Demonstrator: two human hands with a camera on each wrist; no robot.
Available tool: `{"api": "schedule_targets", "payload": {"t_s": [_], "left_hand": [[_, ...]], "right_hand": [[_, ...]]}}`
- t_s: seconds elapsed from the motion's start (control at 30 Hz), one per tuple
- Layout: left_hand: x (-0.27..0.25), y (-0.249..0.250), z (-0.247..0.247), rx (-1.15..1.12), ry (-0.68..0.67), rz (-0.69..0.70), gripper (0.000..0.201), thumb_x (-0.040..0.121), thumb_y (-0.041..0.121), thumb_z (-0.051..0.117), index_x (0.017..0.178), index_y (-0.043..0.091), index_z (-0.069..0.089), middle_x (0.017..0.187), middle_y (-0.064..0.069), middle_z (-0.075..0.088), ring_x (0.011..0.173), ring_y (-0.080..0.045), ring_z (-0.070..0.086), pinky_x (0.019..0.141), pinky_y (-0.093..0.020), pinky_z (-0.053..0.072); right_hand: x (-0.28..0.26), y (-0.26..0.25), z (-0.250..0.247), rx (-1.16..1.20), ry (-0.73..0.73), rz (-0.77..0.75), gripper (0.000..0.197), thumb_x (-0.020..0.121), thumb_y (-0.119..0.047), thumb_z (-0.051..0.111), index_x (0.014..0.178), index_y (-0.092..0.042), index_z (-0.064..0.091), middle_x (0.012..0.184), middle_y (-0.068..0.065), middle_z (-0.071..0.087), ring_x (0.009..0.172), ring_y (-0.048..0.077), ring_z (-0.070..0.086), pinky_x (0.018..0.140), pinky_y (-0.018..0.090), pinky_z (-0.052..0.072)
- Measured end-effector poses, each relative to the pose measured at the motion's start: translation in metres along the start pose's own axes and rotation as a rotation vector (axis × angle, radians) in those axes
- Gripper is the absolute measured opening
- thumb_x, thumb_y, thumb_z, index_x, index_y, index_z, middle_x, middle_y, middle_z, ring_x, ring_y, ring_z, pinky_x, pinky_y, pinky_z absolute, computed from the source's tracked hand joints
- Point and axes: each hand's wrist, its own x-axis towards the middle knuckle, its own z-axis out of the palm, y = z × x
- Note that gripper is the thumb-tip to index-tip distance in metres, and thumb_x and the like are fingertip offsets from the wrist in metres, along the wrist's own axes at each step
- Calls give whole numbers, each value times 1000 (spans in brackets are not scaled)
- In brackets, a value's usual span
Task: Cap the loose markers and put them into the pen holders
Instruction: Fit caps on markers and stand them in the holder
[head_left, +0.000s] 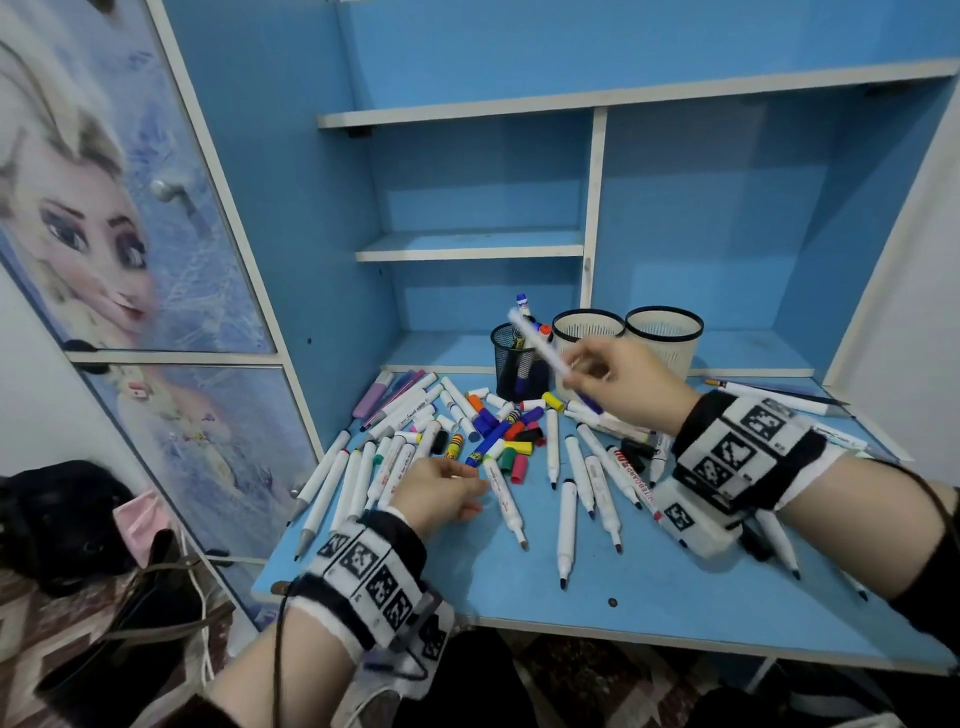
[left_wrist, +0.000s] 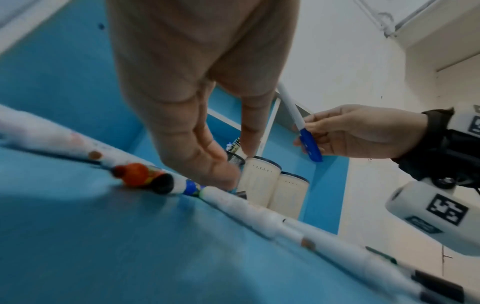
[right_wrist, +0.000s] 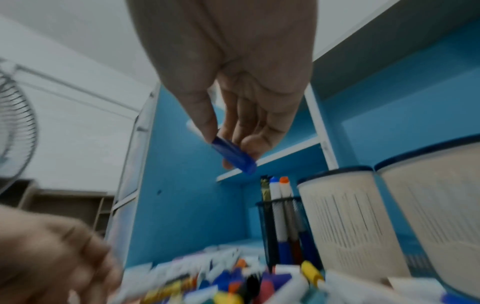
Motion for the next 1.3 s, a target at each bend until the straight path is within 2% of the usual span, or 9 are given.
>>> {"api": "schedule_targets", "payload": {"t_s": [0.17,0.3,0.4,0.57,0.73,0.9,1.07,1.17,1.3], "left_hand": [[19,28,17,298,-48,-136,36,84,14,69,109,2,46,87,-12,58,63,-18,59,57,-29,57],[32,39,26,399,-19,-185,34,82,18,72,100,-1,50,83,-13,60,63,-23,62,65,-37,59],[37,43,31,508,-3,-172,32,76,21,77,86,6,50,91,-15,66,81,-28,68,78,-42,58],[43,45,31,595,-14,-164,44,65,18,85,95,6,55,96,-17,70,87,-30,69,78,-43,58],[30,48,20,374,-22,-169,33,76,8,76,101,-2,57,73,-13,67,51,-18,64,45,-26,54],[14,28,8,45,7,-46,31,81,3,70,107,5,54,75,-13,66,49,-16,64,51,-27,56],[-4,0,-2,-334,36,63,28,84,-5,64,108,8,61,78,-13,68,57,-17,67,63,-28,60],[-11,-17,-5,-448,59,87,23,84,-5,63,105,5,63,80,-11,69,67,-19,69,65,-25,59],[-16,-35,-2,-589,81,74,21,83,-5,64,102,3,63,80,-14,71,76,-26,70,64,-25,59]], "right_hand": [[42,-4,-17,126,209,-14,49,87,-7,60,128,-22,38,82,7,63,77,28,65,79,46,55],[65,-9,-24,66,264,-41,87,85,1,56,149,-25,3,84,18,58,63,21,56,55,12,48],[77,-11,-22,99,317,-57,103,81,6,53,147,-38,-11,76,21,55,65,42,59,62,42,54],[90,-5,-11,130,356,-111,90,80,8,55,141,-42,12,81,19,52,61,39,58,62,48,56],[100,5,1,144,368,-113,66,85,6,54,131,-34,26,94,22,59,67,30,62,63,39,59],[110,10,7,141,403,-119,49,89,6,51,125,-23,34,92,19,59,69,23,61,51,17,48],[118,17,16,108,410,-99,33,89,9,44,113,-14,45,89,18,55,74,26,55,61,30,48],[126,23,23,18,383,-101,29,90,7,44,112,-9,55,98,16,60,86,27,59,67,25,46],[137,32,31,-134,337,-67,32,96,-6,42,120,-15,62,112,19,59,93,31,60,82,33,48]]}}
